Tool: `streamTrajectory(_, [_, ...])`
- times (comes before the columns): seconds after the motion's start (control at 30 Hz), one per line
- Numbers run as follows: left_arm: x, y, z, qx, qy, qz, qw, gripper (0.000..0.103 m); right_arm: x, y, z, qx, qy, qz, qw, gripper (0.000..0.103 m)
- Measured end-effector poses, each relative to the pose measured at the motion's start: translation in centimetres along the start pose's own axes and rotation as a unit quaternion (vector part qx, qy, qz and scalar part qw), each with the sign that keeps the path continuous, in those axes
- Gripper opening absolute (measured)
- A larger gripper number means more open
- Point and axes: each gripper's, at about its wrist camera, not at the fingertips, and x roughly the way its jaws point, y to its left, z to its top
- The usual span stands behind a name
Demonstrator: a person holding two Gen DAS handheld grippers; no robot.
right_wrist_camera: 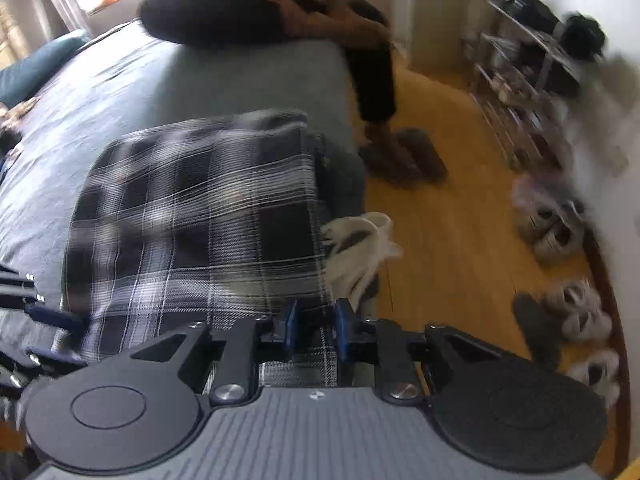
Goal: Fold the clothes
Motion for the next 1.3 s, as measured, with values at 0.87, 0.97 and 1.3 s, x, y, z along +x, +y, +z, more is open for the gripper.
streamTrajectory(0.87, [1.4, 5.1, 6.7, -0.068, -0.027, 0.116, 0.9905, 0.041, 2.6, 4.6, 2.6, -0.144, -0.071, 0.009, 0.987, 0.020])
streamTrajectory(0.97, [-0.1, 5.4, 6.7, -0.072, -0.026, 0.106, 0.9914, 0.041, 1.3, 4.9, 3.7, -0.161, -0.069, 0.009, 0.985, 0.020])
streamTrajectory(1.3, [2.1, 13.3, 10.8, -0.138, -0.075, 0.091, 0.9835, 0.042, 6.4, 4.1, 9.1, -0.094, -0.089, 0.023, 0.991, 0.020])
